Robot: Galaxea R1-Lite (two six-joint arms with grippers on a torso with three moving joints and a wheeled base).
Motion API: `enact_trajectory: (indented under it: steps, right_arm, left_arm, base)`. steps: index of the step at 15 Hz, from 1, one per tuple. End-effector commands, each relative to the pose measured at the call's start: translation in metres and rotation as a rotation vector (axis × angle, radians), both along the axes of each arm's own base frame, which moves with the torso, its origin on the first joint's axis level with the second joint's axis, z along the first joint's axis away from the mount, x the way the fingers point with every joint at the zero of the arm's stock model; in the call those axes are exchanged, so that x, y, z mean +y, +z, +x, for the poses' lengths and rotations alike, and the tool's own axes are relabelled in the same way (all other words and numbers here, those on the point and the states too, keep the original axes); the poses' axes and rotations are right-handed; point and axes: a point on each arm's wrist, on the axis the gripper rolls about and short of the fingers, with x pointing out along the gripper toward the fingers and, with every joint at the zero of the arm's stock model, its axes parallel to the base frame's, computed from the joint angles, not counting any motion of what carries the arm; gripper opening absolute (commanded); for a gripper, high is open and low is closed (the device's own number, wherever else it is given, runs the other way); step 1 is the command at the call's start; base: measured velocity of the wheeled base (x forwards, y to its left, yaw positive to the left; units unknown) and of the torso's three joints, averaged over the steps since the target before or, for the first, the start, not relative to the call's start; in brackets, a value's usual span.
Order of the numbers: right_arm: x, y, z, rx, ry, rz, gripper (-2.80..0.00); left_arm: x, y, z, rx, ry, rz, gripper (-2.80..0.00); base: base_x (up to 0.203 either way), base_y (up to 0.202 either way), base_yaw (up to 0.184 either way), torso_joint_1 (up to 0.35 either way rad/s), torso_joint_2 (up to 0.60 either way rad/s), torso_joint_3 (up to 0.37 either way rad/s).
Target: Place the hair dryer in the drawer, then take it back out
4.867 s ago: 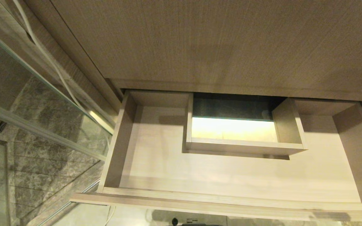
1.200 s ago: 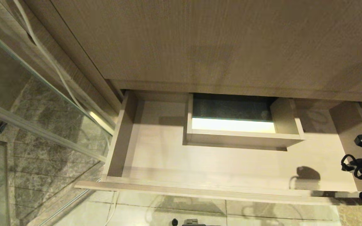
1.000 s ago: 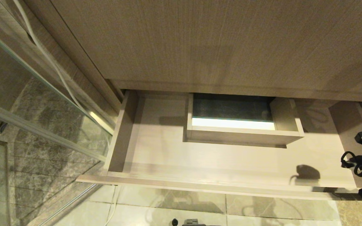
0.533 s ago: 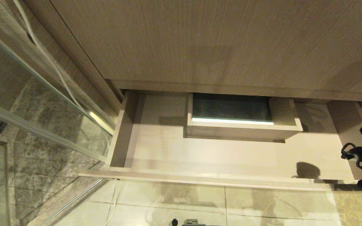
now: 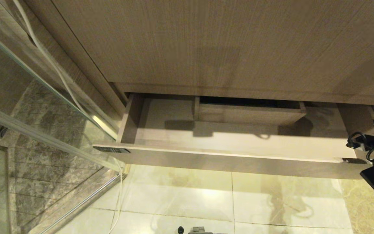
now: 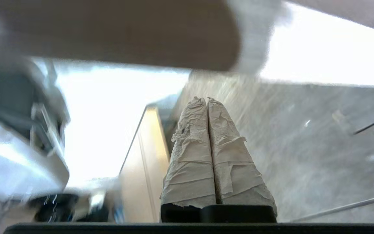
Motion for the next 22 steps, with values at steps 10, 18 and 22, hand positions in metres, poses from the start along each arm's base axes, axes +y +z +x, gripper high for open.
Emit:
enact_trajectory:
  steps: [10,18,22]
  right_arm:
    - [0.004,0.011,0.011,-0.220,0.381,-0.045,-2.80]
    - [0.000,0.021,0.033,-0.412,0.450,-0.094,-2.80]
    - [-0.002,0.023,0.042,-0.479,0.504,-0.144,-2.80]
  left_arm:
    - [0.000,0.000,0.000,-0.001,0.000,0.000,0.00]
    - [0.000,0.000,0.000,0.000,0.000,0.000,0.00]
    - [0.000,0.000,0.000,-0.001,0.000,0.000,0.00]
  base:
    - [0.000,0.000,0.000,0.000,0.00,0.000]
    - [0.000,0.000,0.000,0.000,0.00,0.000]
    - [0.000,0.000,0.000,0.000,0.00,0.000]
